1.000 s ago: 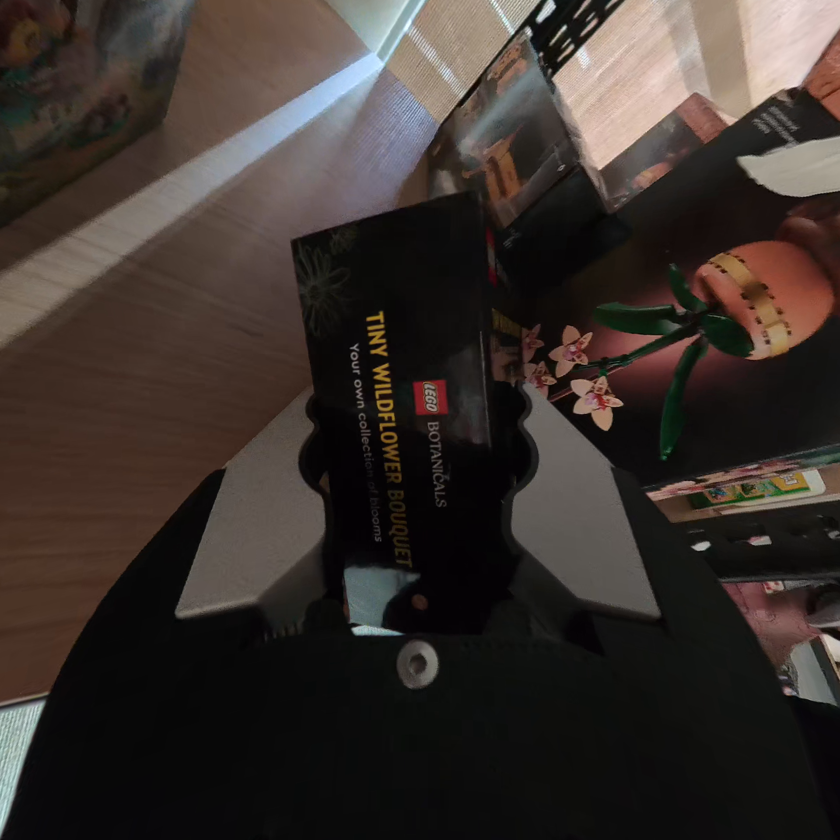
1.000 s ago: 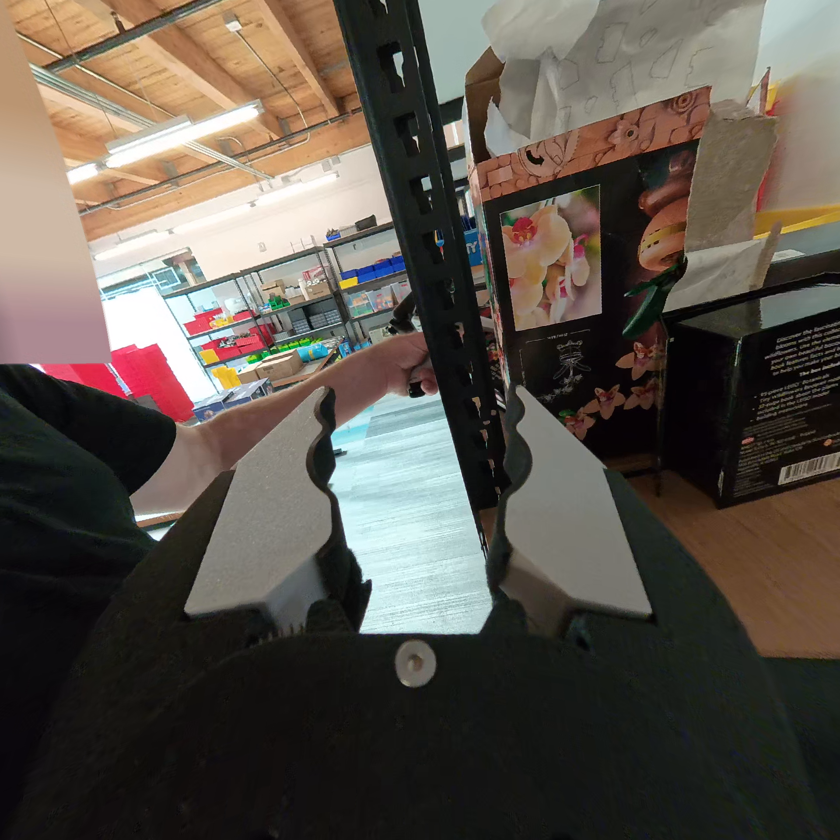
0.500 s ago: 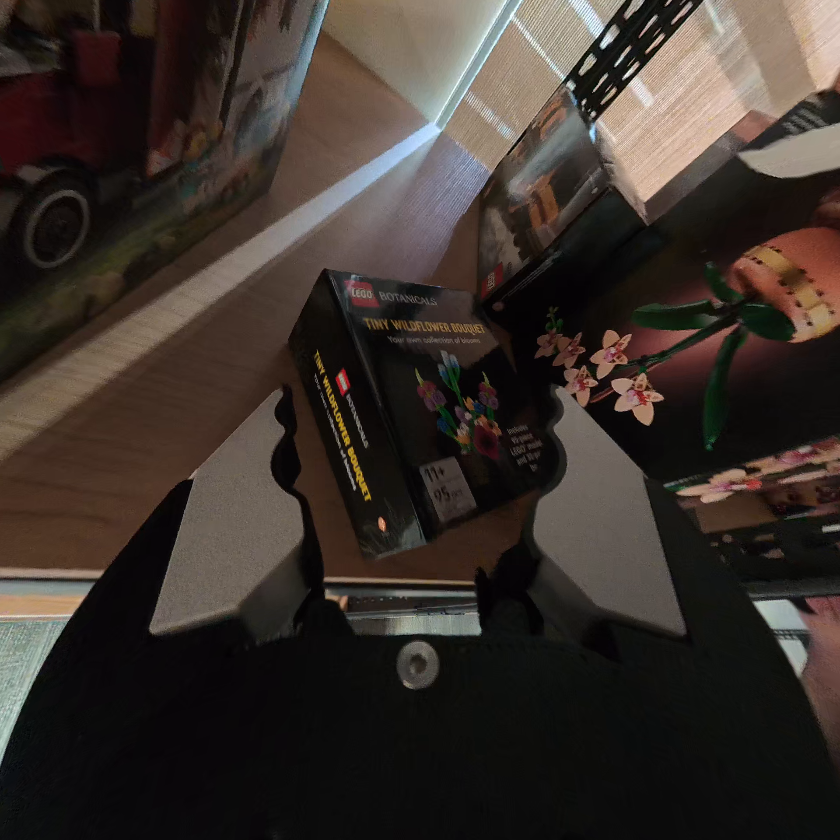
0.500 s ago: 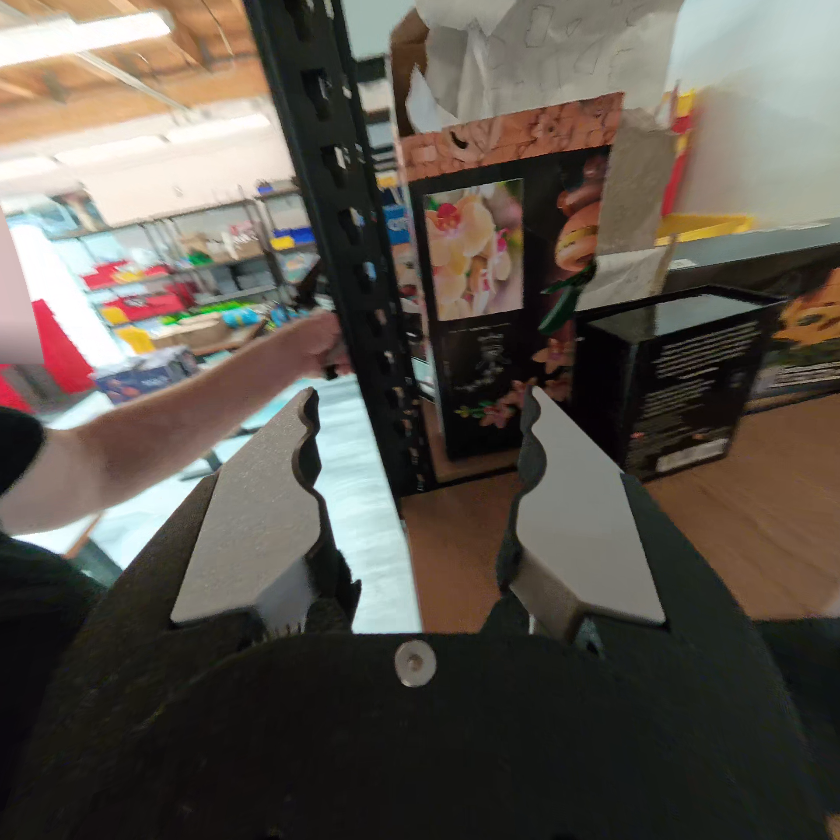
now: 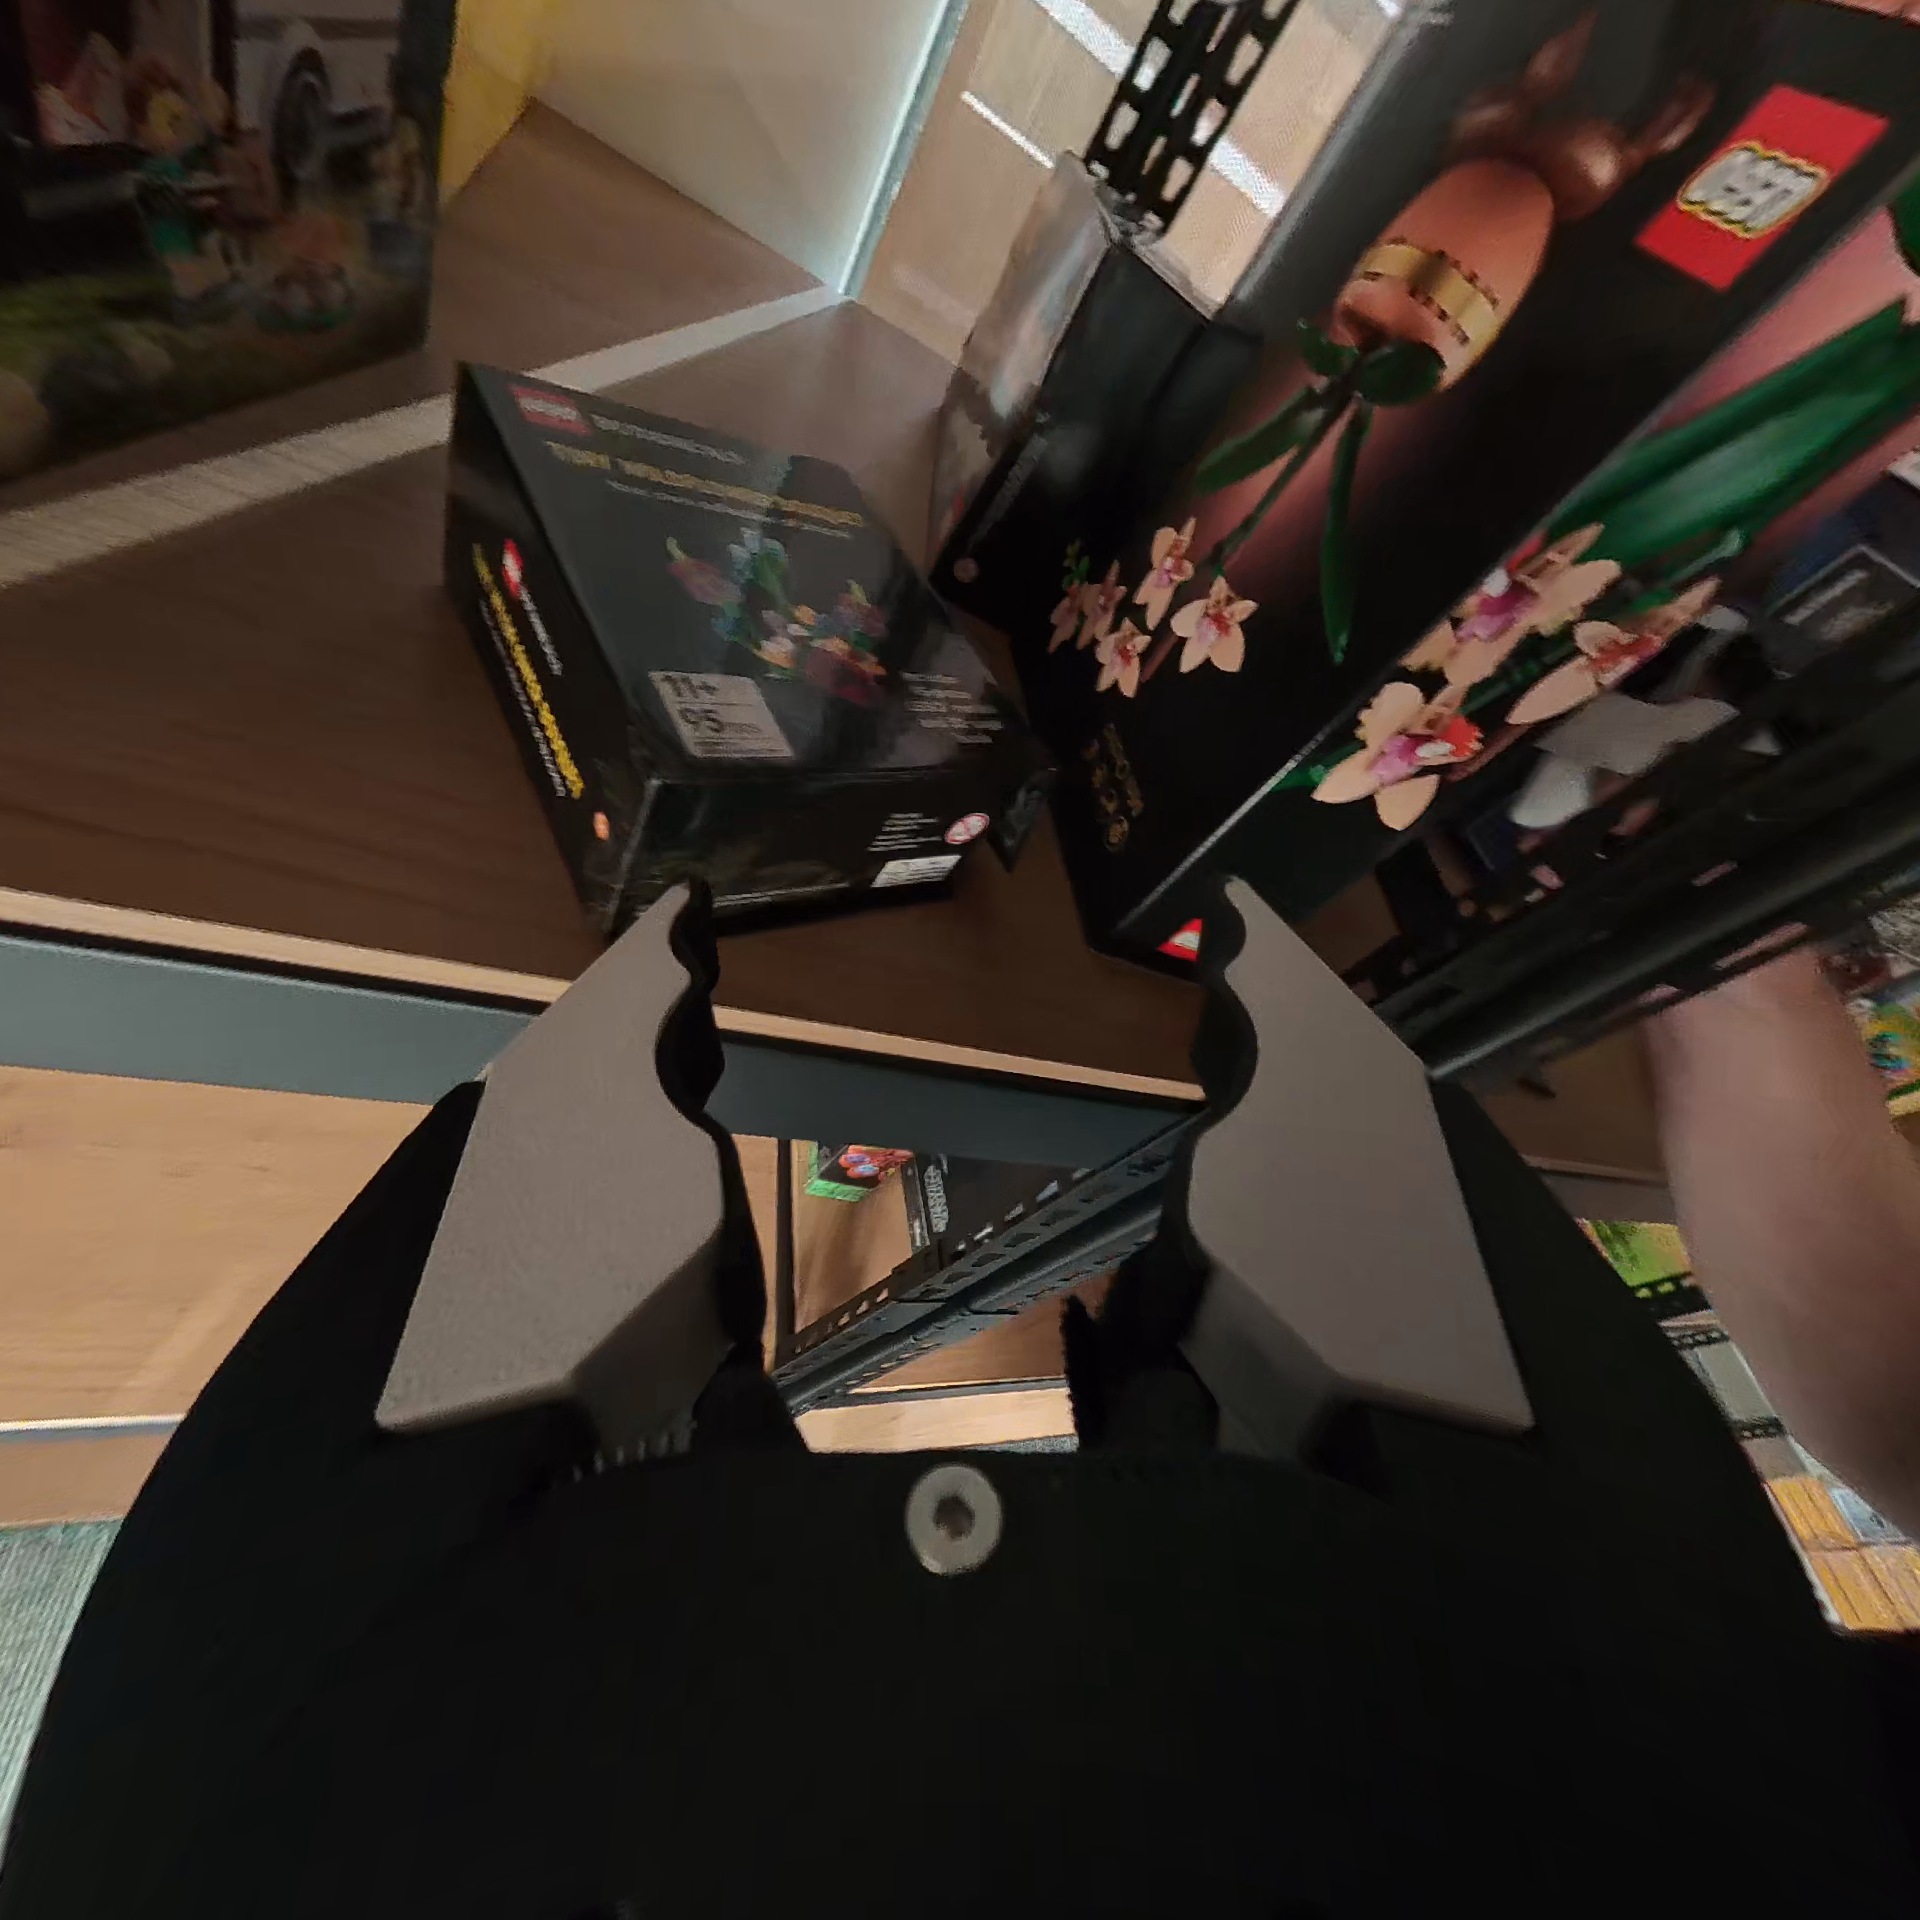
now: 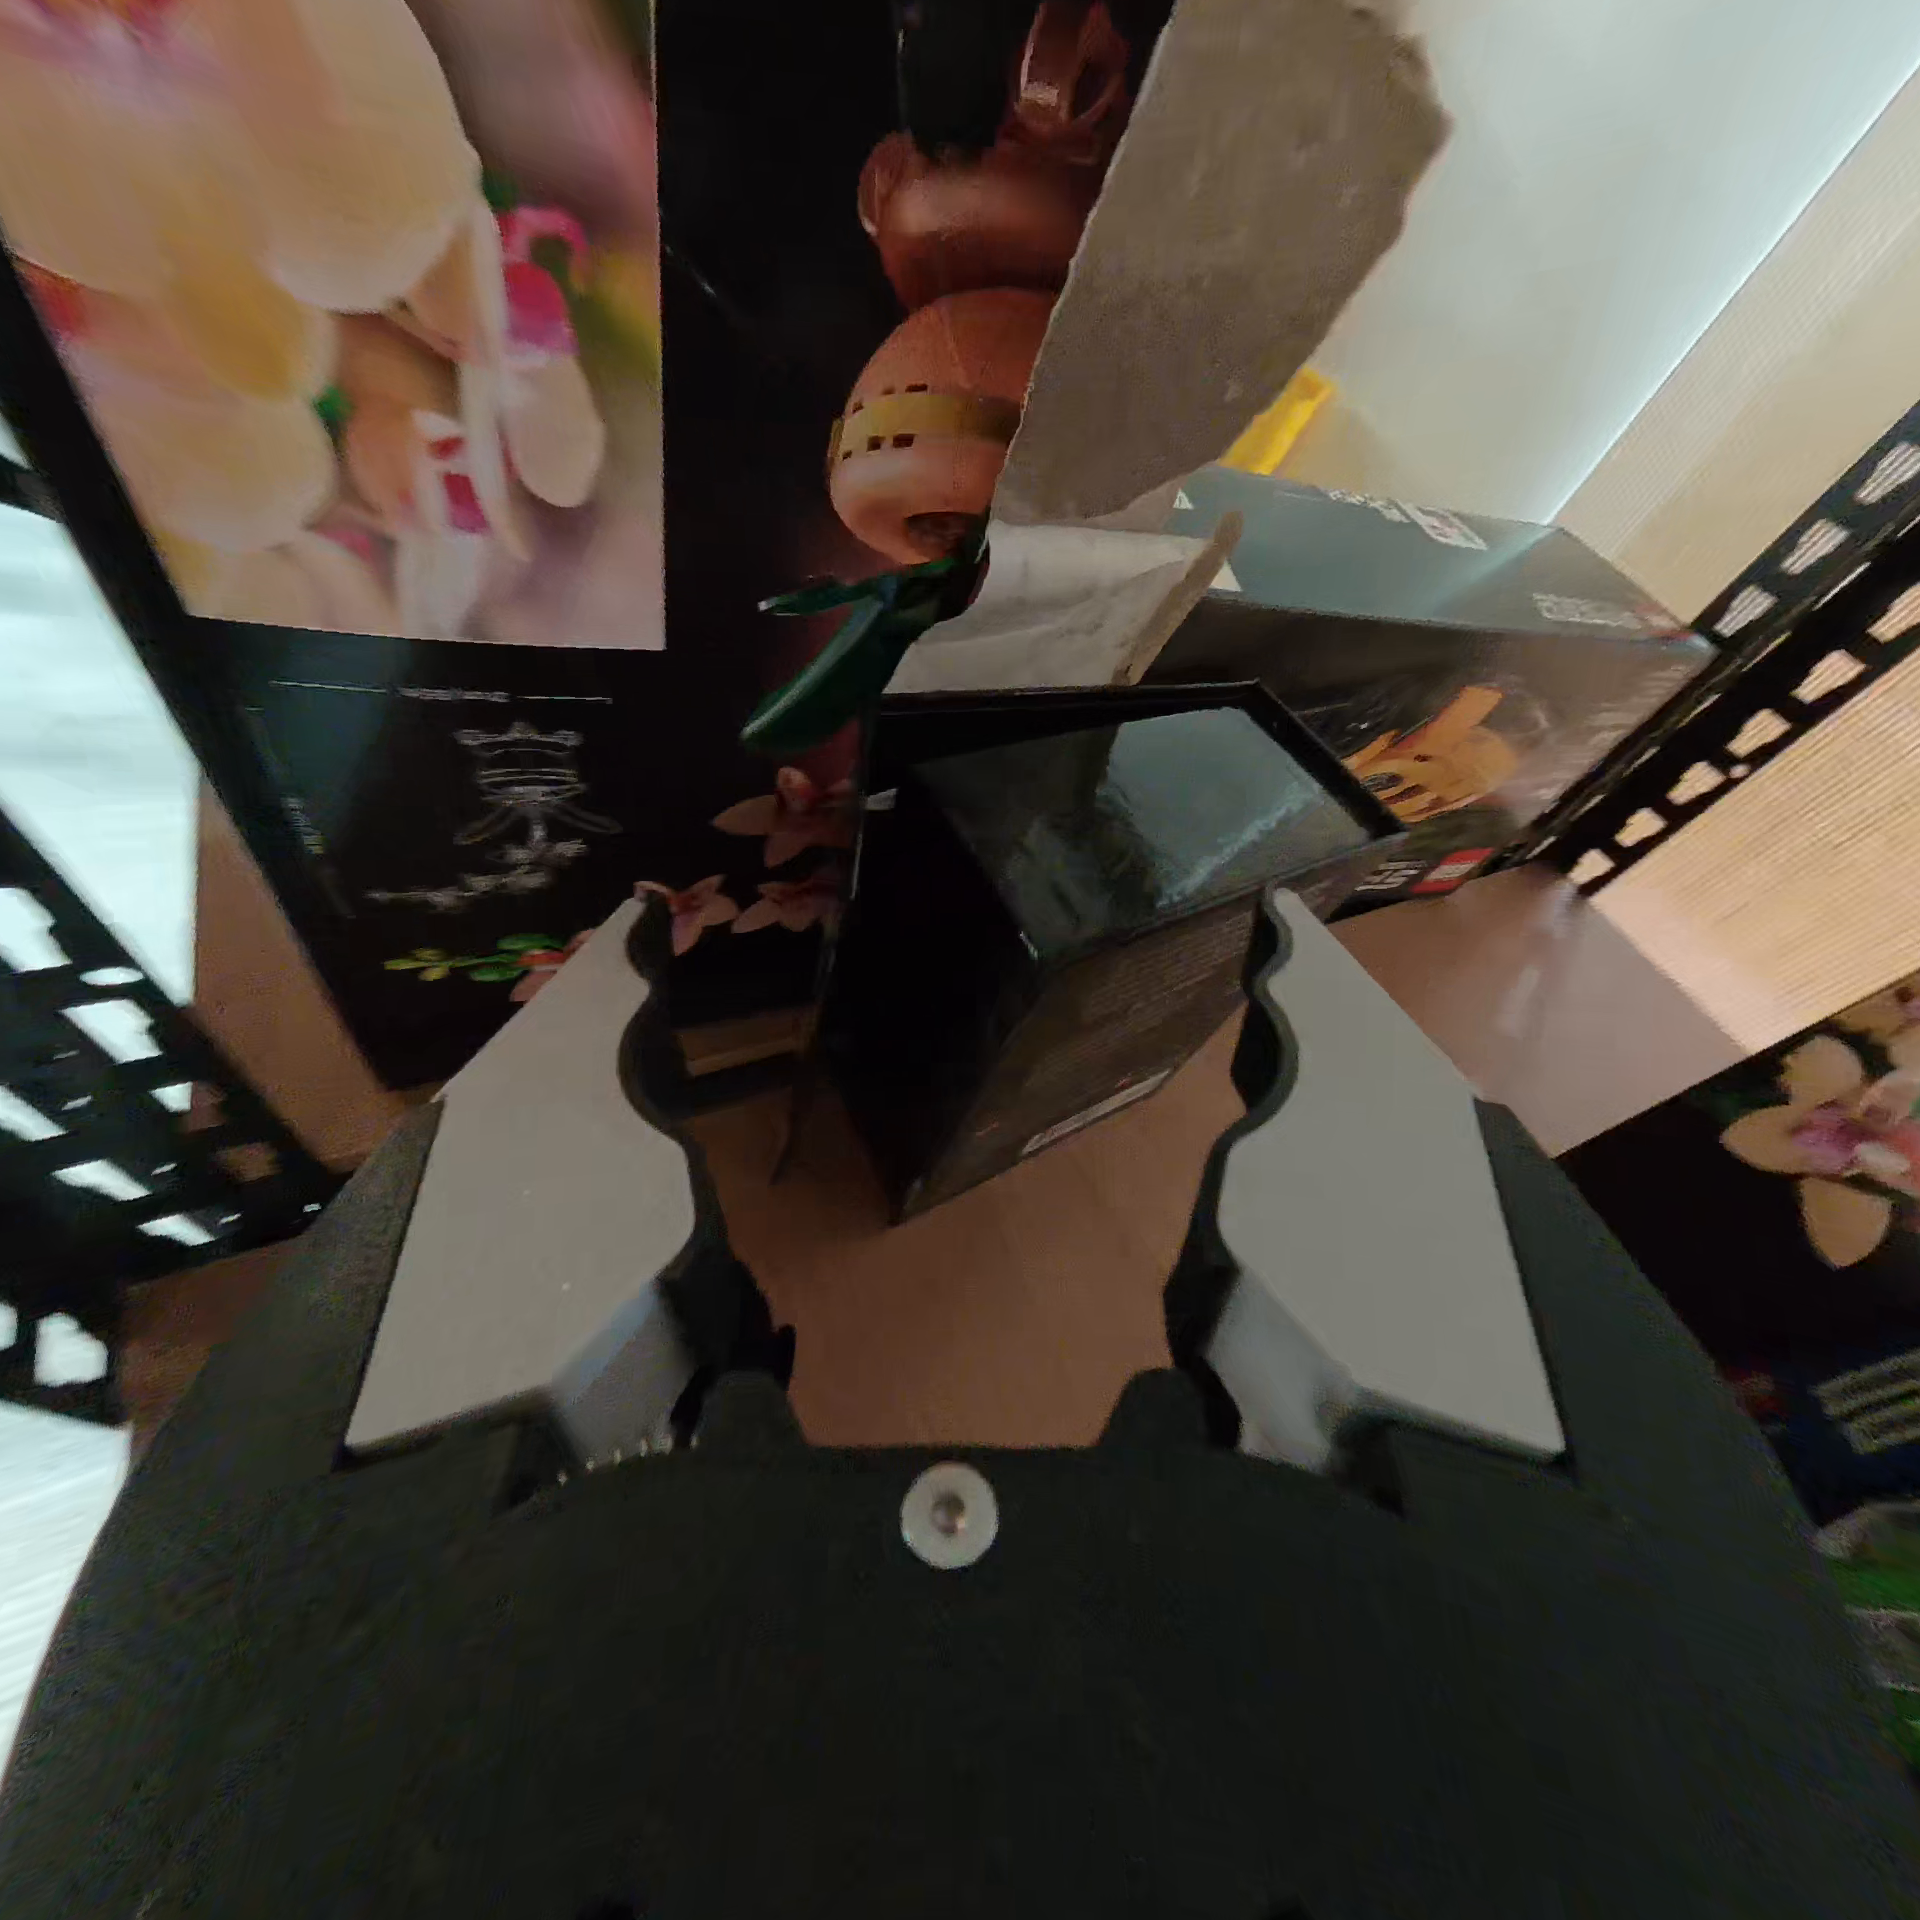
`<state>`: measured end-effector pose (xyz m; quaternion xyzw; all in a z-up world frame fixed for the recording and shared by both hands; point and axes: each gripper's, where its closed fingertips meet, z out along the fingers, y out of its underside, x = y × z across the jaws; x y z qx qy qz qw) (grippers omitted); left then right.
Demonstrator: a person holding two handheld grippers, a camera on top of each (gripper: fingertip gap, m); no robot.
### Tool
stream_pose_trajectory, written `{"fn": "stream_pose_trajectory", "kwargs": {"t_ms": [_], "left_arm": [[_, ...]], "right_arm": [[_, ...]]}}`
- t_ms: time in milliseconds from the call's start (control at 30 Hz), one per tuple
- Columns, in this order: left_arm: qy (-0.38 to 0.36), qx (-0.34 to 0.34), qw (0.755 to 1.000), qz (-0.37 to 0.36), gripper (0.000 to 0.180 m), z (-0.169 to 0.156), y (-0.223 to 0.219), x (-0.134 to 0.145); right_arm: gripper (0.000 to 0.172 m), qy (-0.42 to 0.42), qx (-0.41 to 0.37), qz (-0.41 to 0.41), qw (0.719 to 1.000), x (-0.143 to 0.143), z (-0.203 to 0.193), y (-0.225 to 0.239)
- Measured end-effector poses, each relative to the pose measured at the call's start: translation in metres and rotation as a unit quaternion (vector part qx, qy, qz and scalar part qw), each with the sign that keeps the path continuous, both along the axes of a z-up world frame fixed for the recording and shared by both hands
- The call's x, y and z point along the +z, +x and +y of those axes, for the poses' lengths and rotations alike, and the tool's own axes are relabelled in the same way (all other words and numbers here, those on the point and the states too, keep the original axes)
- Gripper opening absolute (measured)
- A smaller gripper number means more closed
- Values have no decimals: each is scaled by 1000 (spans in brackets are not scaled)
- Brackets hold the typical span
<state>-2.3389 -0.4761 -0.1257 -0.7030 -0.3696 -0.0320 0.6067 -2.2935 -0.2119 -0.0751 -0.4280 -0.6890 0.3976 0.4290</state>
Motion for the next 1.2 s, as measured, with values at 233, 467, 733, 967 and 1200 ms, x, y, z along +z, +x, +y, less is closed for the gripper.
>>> {"fn": "stream_pose_trajectory", "kwargs": {"t_ms": [233,467,733,967,1200], "left_arm": [[19,-23,999,18,85,9,25,6],[28,-43,998,29,83,15,37,3],[31,-74,996,33,82,31,48,-3],[35,-77,995,51,81,29,52,0],[48,-77,995,39,80,25,52,-7]], "right_arm": [[51,73,-12,9,997,-5,16,-13],[30,93,20,-22,995,-1,59,2],[16,112,19,-19,993,2,64,4],[87,14,-74,36,997,20,61,21],[140,-122,-193,29,973,-23,44,-2]]}}
